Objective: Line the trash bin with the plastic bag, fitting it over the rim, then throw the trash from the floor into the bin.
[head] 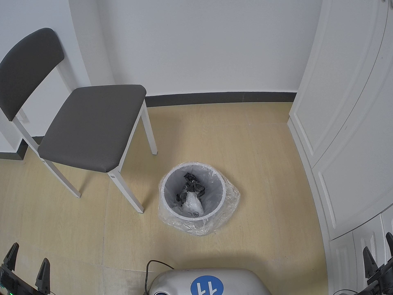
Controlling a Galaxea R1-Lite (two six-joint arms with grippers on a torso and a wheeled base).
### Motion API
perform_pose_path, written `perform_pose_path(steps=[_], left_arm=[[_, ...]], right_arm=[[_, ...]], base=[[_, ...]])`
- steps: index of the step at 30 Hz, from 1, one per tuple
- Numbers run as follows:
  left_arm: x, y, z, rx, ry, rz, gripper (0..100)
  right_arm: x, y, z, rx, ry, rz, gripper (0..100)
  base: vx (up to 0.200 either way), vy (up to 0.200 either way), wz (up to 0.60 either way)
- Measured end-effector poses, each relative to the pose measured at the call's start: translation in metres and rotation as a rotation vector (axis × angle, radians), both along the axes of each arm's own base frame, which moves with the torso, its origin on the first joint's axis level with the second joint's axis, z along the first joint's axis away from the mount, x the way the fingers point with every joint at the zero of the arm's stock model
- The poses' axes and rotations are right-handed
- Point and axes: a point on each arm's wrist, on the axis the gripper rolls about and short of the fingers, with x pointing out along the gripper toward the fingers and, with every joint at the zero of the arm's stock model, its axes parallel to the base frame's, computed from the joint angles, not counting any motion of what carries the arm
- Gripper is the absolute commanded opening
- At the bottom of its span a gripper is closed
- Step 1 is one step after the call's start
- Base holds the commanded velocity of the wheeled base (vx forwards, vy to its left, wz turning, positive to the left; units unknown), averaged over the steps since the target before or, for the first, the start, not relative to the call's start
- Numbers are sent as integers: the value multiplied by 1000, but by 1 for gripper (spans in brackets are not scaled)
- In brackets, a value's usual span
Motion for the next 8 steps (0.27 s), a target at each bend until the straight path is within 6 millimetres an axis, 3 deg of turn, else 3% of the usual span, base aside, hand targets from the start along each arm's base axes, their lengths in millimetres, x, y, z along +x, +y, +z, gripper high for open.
perform_pose_path(steps=[8], left_arm=[[0,0,0,2,1,-1,100]], right_arm=[[0,0,0,7,-1,2,100]], base=[[0,0,0]])
